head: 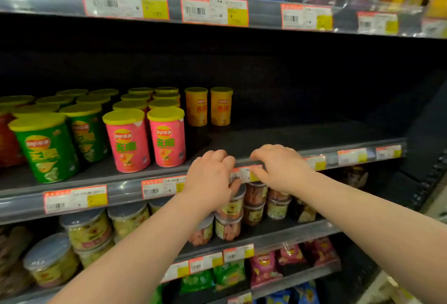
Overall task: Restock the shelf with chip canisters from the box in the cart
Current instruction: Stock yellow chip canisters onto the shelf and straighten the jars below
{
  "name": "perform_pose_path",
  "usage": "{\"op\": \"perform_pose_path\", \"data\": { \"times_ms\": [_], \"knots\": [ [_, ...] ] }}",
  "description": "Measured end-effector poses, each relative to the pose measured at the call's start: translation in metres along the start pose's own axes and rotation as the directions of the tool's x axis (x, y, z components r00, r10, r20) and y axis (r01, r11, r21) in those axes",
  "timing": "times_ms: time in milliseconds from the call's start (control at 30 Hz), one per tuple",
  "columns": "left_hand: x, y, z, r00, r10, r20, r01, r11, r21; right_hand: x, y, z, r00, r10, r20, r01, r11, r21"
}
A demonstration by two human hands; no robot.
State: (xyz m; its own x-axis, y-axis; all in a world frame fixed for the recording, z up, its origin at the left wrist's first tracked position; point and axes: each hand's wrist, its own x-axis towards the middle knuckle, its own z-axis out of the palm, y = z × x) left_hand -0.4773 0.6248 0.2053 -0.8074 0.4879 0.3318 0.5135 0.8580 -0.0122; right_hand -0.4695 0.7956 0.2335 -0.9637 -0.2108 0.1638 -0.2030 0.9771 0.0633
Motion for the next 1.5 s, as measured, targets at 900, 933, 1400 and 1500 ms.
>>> {"op": "perform_pose_path", "data": {
  "times_ms": [900,933,1400,1500],
  "knots": [
    [-0.208,0.100,0.059,0.764,-0.350,0.542,0.358,0.929,0.094,-0.171,-0.059,0.113,0.886,-0.282,0.367,0.272,0.959,0.079],
    [-0.221,0.109,0.060,0.750,-0.370,0.548,0.379,0.920,0.102,-0.182,-0.059,0.118,0.874,-0.299,0.383,0.285,0.954,0.093],
    [-0.396,0.152,0.057,0.432,-0.636,0.640,0.671,0.700,0.243,-0.286,-0.137,0.161,0.666,-0.587,0.460,0.559,0.801,0.212],
    [-0.417,0.150,0.053,0.410,-0.658,0.632,0.707,0.667,0.235,-0.289,-0.154,0.162,0.643,-0.605,0.470,0.587,0.783,0.205]
  ]
}}
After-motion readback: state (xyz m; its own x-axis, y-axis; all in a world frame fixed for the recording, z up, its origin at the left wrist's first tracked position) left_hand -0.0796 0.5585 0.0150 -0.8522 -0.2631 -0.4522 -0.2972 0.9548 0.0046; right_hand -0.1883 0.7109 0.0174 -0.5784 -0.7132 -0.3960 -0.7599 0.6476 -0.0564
